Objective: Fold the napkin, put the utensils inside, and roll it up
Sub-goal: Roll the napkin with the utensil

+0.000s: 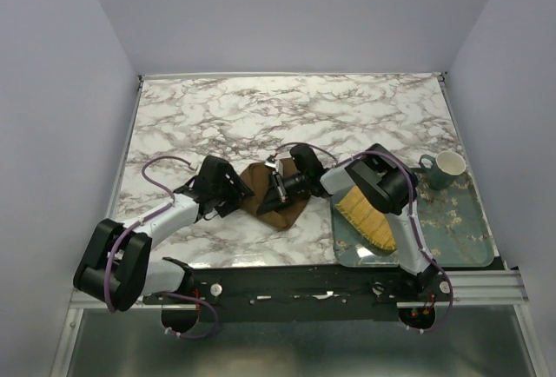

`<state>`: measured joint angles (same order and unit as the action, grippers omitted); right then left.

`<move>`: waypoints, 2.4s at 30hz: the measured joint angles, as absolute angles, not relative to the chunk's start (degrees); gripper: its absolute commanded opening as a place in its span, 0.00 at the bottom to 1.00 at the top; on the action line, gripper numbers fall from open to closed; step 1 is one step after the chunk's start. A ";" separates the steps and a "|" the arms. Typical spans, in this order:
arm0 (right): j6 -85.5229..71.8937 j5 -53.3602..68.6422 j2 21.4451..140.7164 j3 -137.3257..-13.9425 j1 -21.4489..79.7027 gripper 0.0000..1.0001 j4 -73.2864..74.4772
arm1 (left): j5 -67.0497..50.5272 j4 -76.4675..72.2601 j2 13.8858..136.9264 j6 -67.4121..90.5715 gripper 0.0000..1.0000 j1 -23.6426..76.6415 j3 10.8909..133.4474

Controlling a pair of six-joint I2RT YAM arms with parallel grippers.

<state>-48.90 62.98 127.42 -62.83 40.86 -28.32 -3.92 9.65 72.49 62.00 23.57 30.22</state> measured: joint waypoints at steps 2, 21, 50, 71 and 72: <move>-51.16 63.31 127.74 -62.33 40.80 0.01 -30.63 | -3.66 9.45 72.93 63.35 0.56 23.57 30.20; -28.53 55.55 124.38 -72.10 41.54 0.46 -0.45 | -0.10 10.96 74.56 60.77 0.00 24.80 32.62; -10.94 -25.89 111.92 -72.05 71.99 0.74 14.46 | -1.45 22.39 81.78 62.48 0.00 24.95 41.87; -6.46 -33.71 114.61 -71.68 74.50 0.21 11.03 | -2.72 20.71 81.28 62.50 0.00 24.47 40.56; -6.42 -33.32 114.48 -71.50 74.35 0.14 10.83 | -2.79 20.45 81.14 62.28 0.00 24.45 40.36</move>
